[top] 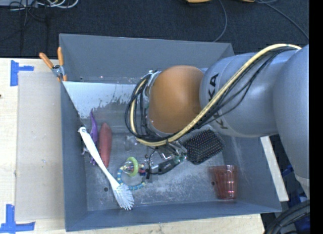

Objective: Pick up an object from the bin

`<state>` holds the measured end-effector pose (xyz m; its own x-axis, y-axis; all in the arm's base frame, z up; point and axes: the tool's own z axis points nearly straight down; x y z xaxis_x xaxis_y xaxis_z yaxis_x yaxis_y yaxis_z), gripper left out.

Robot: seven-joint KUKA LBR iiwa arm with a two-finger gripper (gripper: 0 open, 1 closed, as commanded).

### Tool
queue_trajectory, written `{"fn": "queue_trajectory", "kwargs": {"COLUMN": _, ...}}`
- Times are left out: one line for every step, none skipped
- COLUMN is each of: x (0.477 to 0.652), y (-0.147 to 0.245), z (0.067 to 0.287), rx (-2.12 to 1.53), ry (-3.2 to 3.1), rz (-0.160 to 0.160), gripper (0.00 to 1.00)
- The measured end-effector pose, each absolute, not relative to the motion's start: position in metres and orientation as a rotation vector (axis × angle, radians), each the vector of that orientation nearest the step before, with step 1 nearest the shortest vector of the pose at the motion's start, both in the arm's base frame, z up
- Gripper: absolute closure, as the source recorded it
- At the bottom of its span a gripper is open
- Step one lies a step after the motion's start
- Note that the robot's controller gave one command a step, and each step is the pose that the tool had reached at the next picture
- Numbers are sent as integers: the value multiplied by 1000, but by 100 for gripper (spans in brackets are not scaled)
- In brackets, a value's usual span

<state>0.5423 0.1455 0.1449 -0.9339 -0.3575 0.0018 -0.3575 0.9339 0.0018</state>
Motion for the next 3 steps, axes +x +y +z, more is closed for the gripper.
{"fn": "queue_trajectory", "kwargs": {"x": 547, "y": 145, "z": 68, "rx": 643, "ry": -3069, "rz": -2, "gripper": 0}}
{"fn": "queue_trajectory", "kwargs": {"x": 546, "y": 157, "z": 69, "rx": 786, "ry": -3038, "rz": -4, "gripper": 100}}
{"fn": "queue_trajectory", "kwargs": {"x": 546, "y": 157, "z": 69, "rx": 785, "ry": -3039, "rz": -4, "gripper": 100}}
